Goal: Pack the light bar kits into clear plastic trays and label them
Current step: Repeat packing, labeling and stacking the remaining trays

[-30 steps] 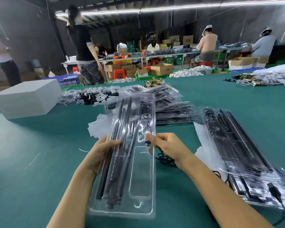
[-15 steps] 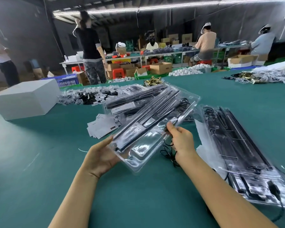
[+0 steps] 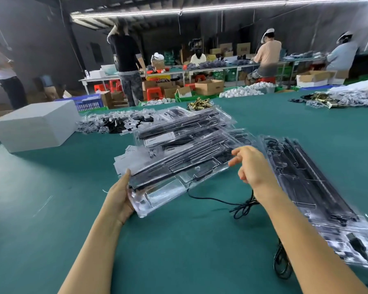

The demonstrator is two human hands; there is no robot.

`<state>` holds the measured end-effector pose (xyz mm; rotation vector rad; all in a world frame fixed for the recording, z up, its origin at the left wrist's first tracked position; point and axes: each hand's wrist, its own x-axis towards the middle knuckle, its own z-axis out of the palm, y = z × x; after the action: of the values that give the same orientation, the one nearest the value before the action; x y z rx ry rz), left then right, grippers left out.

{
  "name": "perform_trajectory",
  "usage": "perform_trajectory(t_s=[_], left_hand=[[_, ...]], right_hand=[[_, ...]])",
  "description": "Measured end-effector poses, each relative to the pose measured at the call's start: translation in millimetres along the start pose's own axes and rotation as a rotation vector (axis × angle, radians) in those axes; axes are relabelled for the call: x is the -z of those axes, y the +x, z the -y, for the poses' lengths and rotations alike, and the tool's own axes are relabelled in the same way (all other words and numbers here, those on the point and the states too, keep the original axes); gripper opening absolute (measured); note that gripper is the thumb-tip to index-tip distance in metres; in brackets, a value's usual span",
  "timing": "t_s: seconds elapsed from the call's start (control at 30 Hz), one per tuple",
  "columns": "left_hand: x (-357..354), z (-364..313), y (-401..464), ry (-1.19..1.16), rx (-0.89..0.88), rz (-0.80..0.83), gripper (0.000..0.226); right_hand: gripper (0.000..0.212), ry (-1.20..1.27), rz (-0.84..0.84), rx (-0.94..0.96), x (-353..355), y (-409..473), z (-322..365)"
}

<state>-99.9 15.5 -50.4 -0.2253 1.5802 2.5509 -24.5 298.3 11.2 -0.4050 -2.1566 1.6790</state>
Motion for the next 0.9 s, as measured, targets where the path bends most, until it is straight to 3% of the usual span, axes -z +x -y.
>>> perform_trajectory(t_s=[0.1, 0.17, 0.23, 0.4, 0.47, 0.53, 0.57, 0.6, 0.67, 0.73, 0.83, 0.9], left_hand=[[-2.8, 2.1, -0.5, 0.172, -0.073, -0.104, 0.031], [-0.4, 6.9, 3.1, 0.489, -0.184, -0.224, 0.033], [2.7, 12.1, 5.4, 0.71, -0.301, -0.315, 0.035], [-2.4, 11.7, -5.7, 1.19, -0.491, -0.647, 0.034], [-17.0, 9.1, -14.4, 1.217, -0.736, -0.691, 0.023], [-38.6, 10.6, -27.5, 1.261, -1.046, -0.562, 0.015], [-51.0, 13.8, -35.5, 1.263, -1.137, -0.415, 0.016], [-63.5, 18.9, -44.4, 1.245, -1.124, -0.22, 0.017], [-85.1, 33.4, -61.7, 1.186, -0.917, 0.181, 0.027], [-100.3, 50.4, -76.1, 1.131, -0.723, 0.459, 0.038], [-107.7, 69.6, -83.5, 1.095, -0.642, 0.639, 0.046], [-108.8, 72.5, -84.2, 1.064, -0.622, 0.702, 0.034]], right_hand=[[0.03, 0.516, 0.18, -0.053, 7.2, -3.0, 9.9], [0.035, 0.619, 0.296, -0.016, 7.8, -7.2, 12.8], [0.038, 0.578, 0.367, 0.082, 4.8, -12.4, 13.7], [0.054, 0.149, 0.45, 0.288, -13.5, -25.3, 9.7], [0.059, 0.164, 0.491, 0.28, -22.0, -28.6, 7.5], [0.06, 0.284, 0.483, 0.268, -25.6, -30.0, 7.9], [0.058, 0.376, 0.456, 0.261, -25.0, -29.4, 8.8], [0.055, 0.481, 0.421, 0.252, -23.4, -28.1, 10.0], [0.044, 0.696, 0.354, 0.214, -18.4, -25.1, 12.9], [0.037, 0.873, 0.307, 0.158, -13.6, -22.2, 15.8], [0.027, 1.051, 0.277, 0.091, -9.7, -20.0, 17.8], [0.023, 1.104, 0.266, 0.067, -9.0, -18.6, 17.6]])
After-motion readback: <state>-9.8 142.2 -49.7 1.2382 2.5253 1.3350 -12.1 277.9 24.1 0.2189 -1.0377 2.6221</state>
